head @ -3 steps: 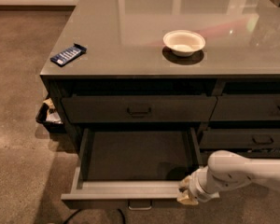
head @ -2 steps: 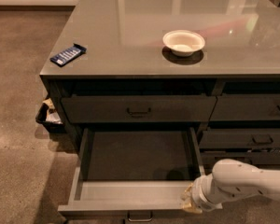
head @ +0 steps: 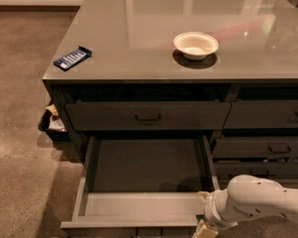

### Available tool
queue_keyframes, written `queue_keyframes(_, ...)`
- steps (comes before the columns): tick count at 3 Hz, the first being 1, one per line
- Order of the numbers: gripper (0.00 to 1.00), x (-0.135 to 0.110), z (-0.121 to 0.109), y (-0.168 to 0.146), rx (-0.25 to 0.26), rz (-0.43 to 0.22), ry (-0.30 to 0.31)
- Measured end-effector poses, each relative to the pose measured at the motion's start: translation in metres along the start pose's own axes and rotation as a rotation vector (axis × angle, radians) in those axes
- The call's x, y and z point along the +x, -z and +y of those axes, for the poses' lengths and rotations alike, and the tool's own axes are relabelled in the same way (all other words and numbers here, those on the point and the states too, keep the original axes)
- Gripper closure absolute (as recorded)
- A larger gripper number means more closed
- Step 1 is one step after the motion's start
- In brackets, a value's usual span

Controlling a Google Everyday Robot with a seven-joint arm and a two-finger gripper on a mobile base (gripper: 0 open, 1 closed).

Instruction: Open middle drawer

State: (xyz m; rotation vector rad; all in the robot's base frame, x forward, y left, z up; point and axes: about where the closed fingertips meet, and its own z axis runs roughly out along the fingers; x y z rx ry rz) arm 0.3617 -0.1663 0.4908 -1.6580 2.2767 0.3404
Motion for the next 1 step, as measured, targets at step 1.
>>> queue_keyframes(1, 0.0, 0.0, 0.0, 0.0, 0.0, 0.0, 0.0)
